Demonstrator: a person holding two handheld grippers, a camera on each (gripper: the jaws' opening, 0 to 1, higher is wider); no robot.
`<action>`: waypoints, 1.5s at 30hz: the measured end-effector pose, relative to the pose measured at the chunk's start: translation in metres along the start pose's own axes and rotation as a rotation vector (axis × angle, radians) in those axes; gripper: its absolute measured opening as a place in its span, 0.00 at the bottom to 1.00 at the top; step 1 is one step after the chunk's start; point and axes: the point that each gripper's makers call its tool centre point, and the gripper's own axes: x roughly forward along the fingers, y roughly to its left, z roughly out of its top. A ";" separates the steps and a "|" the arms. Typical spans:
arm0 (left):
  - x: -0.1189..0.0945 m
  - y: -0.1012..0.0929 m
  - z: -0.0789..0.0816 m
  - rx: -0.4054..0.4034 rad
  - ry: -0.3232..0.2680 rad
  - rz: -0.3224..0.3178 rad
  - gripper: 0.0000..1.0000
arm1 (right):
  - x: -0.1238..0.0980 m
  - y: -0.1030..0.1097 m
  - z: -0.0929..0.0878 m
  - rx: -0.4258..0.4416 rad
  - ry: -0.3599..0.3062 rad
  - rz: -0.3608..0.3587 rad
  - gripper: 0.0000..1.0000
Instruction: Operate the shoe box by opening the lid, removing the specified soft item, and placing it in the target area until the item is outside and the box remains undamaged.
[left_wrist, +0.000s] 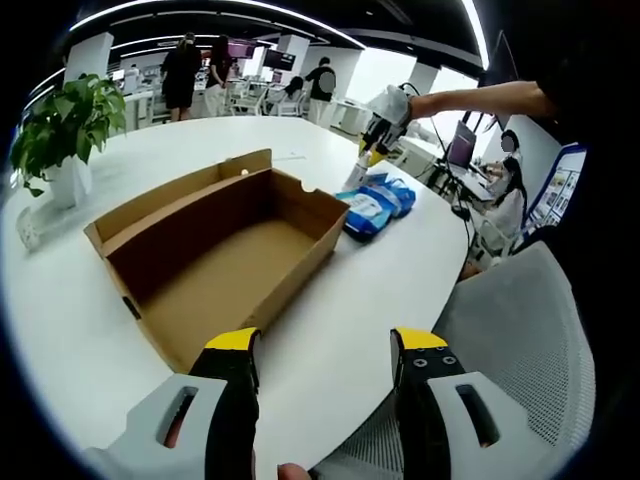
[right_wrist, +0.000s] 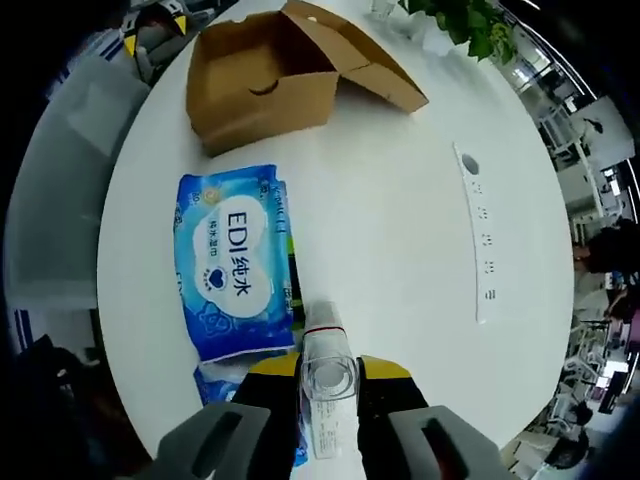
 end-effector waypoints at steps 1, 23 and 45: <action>0.000 0.000 0.000 -0.001 0.000 0.000 0.53 | 0.000 -0.002 0.001 0.003 -0.004 -0.001 0.17; -0.004 0.004 -0.003 -0.009 -0.004 0.006 0.54 | 0.005 -0.003 0.004 0.042 0.037 0.026 0.20; -0.003 -0.001 0.002 -0.006 -0.018 -0.002 0.54 | -0.011 -0.004 -0.002 0.090 0.008 -0.018 0.29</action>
